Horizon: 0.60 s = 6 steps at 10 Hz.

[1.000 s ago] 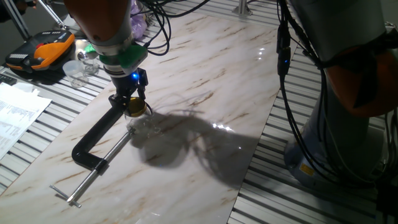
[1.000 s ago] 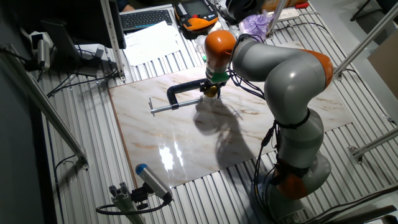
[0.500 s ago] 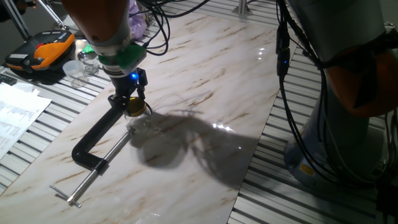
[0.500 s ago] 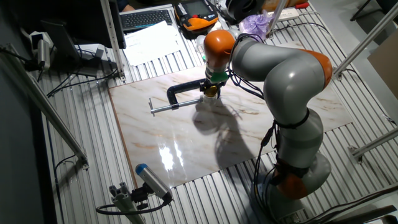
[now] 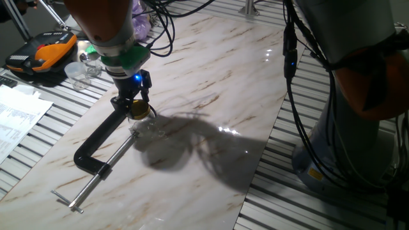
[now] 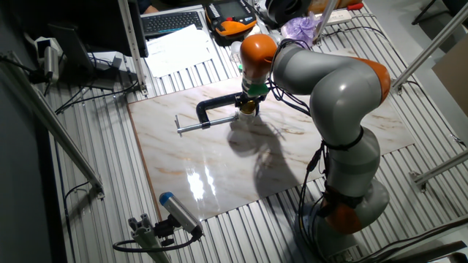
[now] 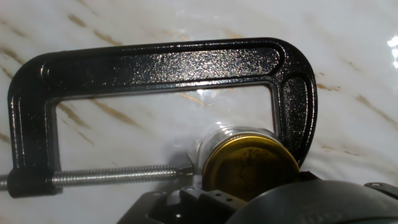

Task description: Screw the lid onto the jar

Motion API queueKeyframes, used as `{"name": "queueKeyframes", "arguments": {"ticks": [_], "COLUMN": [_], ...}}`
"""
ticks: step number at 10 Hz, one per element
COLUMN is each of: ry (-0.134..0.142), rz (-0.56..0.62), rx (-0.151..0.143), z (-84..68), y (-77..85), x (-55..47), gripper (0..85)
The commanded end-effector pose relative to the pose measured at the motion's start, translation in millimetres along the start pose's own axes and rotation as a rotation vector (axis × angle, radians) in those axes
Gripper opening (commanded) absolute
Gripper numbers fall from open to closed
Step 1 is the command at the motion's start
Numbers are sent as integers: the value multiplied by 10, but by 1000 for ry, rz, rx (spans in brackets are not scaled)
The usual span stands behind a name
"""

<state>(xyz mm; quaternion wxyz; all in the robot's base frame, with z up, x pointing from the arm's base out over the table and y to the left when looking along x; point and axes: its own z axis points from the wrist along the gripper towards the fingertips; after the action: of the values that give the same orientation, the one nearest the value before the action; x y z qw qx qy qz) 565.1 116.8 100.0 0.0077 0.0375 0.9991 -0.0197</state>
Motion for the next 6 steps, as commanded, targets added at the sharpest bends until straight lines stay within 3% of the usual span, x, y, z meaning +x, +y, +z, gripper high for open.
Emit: {"name": "queueKeyframes", "arguments": {"ticks": [1, 2, 3, 6], "ry": [1, 1, 1, 2], "rz": [6, 20, 38, 69], "rx": [-2, 1, 3, -4], "z": [0, 0, -1, 1], "y": [-1, -1, 1, 1], "x": [0, -1, -1, 0], "gripper": [340, 340, 170, 170]}}
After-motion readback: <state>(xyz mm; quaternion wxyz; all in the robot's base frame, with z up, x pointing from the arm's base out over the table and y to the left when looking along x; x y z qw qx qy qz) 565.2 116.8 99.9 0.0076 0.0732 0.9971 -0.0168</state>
